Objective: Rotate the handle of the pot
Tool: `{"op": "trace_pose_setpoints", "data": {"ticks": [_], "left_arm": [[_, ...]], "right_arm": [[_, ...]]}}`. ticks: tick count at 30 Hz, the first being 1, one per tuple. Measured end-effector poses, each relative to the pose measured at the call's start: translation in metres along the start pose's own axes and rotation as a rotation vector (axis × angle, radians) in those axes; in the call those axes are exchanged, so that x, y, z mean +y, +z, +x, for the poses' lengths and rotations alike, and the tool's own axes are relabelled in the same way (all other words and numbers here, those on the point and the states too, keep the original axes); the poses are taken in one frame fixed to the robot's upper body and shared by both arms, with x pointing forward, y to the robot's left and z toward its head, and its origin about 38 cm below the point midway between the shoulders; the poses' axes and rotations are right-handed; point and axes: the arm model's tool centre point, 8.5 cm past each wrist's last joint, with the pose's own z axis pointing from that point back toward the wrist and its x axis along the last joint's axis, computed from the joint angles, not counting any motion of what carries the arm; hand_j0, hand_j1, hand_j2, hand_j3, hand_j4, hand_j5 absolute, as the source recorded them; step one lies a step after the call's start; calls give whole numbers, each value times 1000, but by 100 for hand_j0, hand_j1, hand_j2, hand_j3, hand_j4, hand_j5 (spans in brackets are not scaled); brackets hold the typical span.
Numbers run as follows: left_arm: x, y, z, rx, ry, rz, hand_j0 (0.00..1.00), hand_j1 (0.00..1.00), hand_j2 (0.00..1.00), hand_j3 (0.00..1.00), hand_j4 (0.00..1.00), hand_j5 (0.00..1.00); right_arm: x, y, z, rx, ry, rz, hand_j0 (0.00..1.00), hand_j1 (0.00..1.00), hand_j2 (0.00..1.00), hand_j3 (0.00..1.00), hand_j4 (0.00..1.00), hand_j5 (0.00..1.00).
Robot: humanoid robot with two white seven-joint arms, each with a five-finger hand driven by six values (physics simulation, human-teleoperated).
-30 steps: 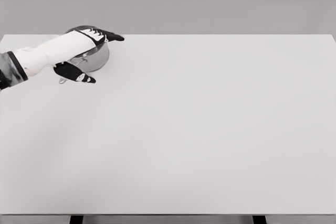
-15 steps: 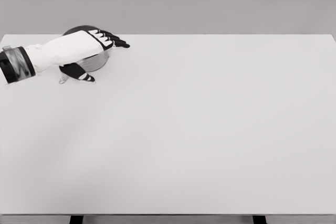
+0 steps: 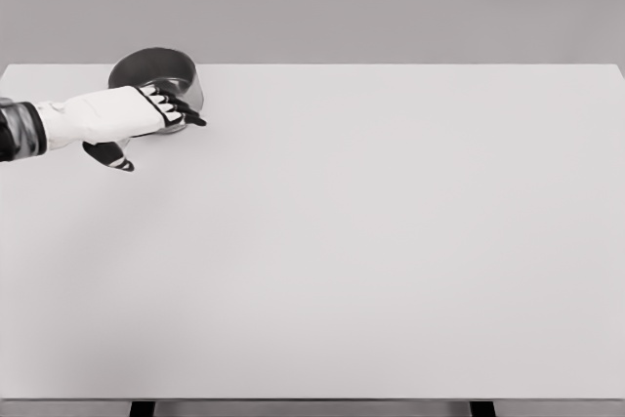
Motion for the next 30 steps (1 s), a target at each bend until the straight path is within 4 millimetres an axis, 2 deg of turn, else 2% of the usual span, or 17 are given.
{"op": "trace_pose_setpoints", "data": {"ticks": [8, 17, 30], "left_arm": [[4, 2, -9, 31, 7, 60, 100, 100, 100, 100, 100, 100], [-7, 1, -17, 62, 14, 45, 100, 100, 100, 100, 100, 100], [-32, 16, -56, 182, 80, -3, 100, 100, 100, 100, 100, 100]], "right_arm": [[0, 0, 0, 0, 0, 0, 100, 100, 100, 100, 100, 100], [0, 0, 0, 0, 0, 0, 100, 100, 100, 100, 100, 100], [0, 0, 0, 0, 0, 0, 100, 100, 100, 100, 100, 100]]}}
